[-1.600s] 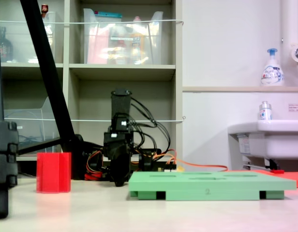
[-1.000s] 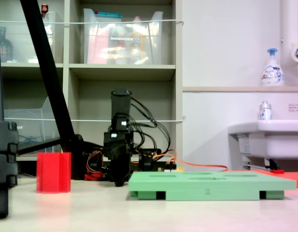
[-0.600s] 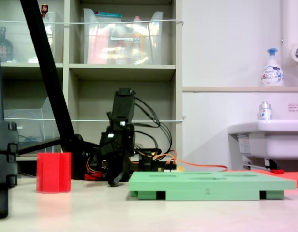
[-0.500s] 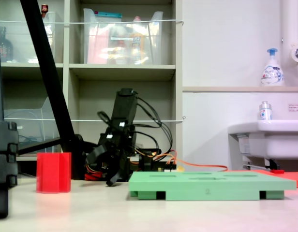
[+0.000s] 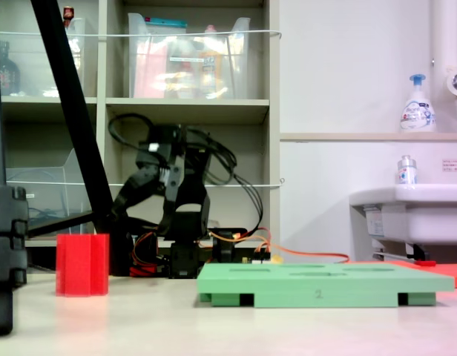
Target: Put the cross columnar block into the corresponding hole
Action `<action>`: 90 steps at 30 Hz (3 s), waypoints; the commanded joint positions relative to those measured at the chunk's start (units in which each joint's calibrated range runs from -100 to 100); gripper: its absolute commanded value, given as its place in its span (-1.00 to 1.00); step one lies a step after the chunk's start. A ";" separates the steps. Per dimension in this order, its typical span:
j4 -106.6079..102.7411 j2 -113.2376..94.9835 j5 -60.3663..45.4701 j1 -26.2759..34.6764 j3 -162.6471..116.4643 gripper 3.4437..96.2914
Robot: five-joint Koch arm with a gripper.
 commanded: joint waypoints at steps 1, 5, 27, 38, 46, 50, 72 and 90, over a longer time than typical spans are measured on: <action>-18.69 15.19 0.10 -0.05 20.61 -0.06; -28.52 31.26 0.10 -0.49 38.35 -0.06; -29.38 67.71 -3.37 -6.01 57.00 0.98; -23.51 74.97 -2.54 -5.67 57.30 0.98; -19.56 83.63 -2.64 -6.11 57.20 0.97; -18.21 86.70 -2.64 -5.86 57.10 0.76; -34.00 78.88 1.27 -6.74 52.51 -0.35; -36.12 57.37 16.85 10.26 66.97 -0.34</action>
